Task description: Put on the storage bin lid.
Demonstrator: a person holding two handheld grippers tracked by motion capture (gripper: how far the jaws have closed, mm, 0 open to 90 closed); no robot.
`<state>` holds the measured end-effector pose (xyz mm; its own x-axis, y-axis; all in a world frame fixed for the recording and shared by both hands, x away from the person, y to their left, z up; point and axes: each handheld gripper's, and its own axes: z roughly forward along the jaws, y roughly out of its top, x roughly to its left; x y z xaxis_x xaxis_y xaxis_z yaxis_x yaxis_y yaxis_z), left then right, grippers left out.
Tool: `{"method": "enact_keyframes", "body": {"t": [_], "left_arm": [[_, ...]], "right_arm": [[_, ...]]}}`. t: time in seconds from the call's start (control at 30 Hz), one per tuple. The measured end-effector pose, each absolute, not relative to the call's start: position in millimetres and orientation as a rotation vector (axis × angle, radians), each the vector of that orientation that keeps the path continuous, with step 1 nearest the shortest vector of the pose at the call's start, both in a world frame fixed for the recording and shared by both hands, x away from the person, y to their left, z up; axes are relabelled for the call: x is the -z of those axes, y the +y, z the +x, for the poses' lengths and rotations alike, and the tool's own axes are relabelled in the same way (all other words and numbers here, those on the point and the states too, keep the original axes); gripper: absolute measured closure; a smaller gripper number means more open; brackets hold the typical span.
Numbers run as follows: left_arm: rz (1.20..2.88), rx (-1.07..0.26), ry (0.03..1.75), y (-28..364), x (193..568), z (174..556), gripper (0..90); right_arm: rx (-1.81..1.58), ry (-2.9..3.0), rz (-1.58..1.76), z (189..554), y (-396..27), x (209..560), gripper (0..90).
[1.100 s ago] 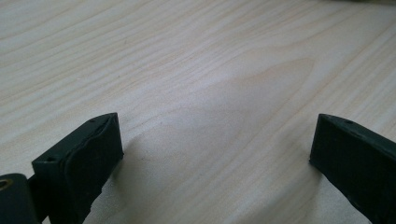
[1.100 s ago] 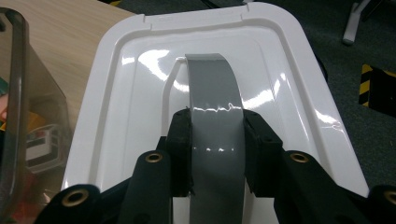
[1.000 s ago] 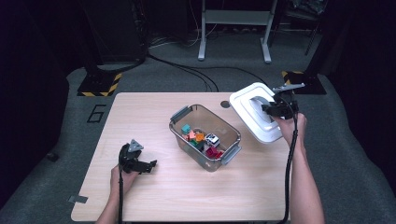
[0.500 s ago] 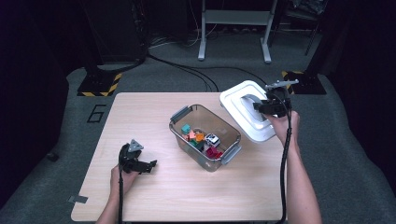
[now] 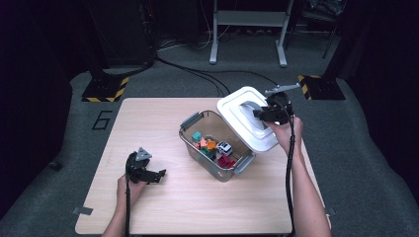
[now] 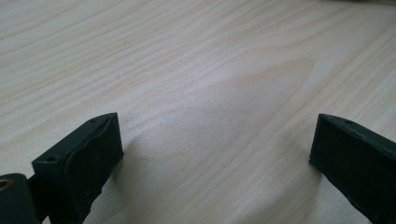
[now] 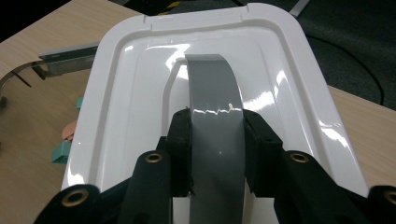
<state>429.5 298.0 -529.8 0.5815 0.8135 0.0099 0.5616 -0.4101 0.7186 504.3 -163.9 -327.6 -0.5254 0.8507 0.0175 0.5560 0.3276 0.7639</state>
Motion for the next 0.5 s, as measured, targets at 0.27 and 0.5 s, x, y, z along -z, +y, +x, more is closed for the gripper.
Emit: {"method": "enact_keyframes", "body": {"t": [0.27,0.5], "left_arm": [[2.134,-0.474,1.086,298,530,430,2.2],[2.127,-0.474,1.09,298,530,430,2.2]], "right_arm": [[-1.047,2.233,1.245,499,-145,327,66.9],[-1.056,2.259,1.214,496,-133,331,66.9]]}}
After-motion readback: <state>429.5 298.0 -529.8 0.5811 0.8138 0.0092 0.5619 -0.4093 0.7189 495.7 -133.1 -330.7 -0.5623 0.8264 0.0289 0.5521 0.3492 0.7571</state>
